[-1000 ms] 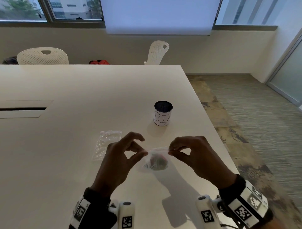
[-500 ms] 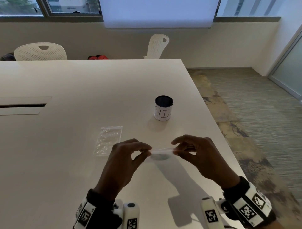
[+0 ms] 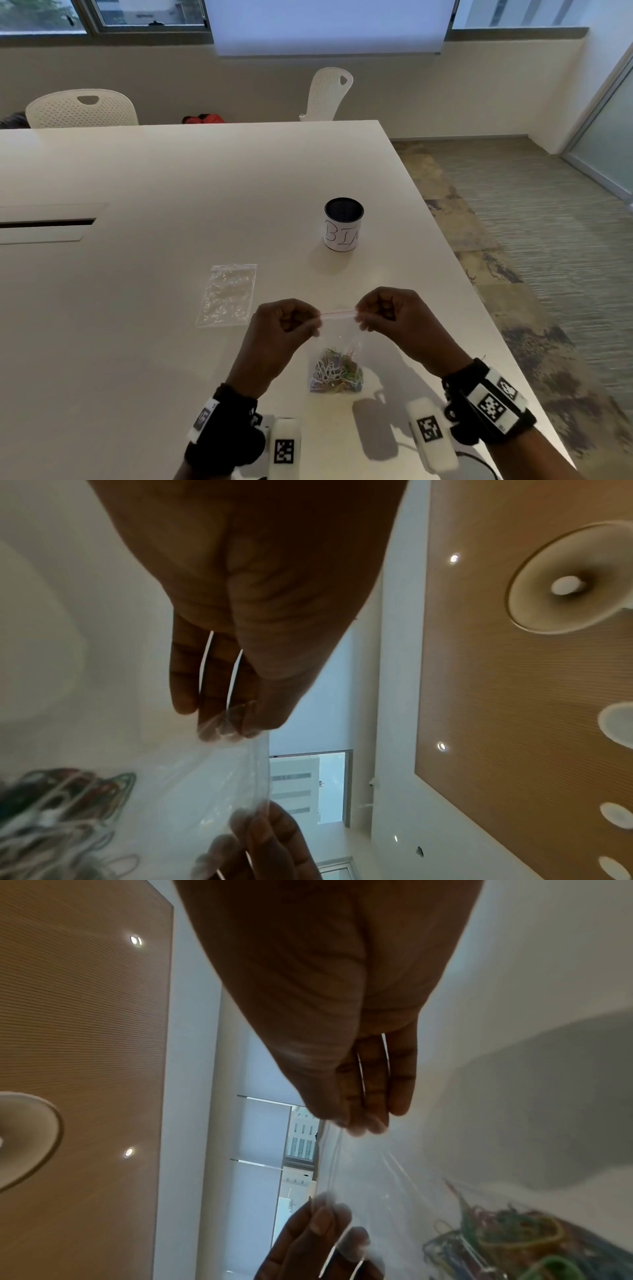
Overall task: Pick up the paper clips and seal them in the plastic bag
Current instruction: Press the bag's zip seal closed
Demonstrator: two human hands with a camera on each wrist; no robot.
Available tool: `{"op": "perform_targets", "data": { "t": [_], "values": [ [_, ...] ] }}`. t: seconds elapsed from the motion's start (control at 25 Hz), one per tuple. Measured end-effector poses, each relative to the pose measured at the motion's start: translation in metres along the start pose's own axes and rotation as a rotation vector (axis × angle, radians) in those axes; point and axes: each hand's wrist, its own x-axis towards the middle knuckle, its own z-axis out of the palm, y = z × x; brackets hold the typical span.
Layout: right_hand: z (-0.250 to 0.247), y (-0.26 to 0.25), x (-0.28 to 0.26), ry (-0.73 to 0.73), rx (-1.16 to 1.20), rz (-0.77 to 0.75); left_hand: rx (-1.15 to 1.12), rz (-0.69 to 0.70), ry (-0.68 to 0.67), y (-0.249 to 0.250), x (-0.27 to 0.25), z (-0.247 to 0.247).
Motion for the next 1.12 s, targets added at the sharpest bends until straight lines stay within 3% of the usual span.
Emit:
{"op": "perform_targets", "data": {
  "t": [0.24, 0.88, 1.12],
  "values": [
    [0.011, 0.016, 0.008, -0.007, 0.044, 0.079, 0.042, -0.029, -0.103, -0.004, 0.016, 0.010],
    [0.023, 0.018, 0.007, 0.047, 0.137, 0.066, -0.051, -0.018, -0.076, -0.009, 0.018, 0.015],
    [0.024, 0.012, 0.003, -0.015, 0.082, -0.011, -0.074, -0.018, -0.084, -0.009, 0.017, 0.017]
  ]
}}
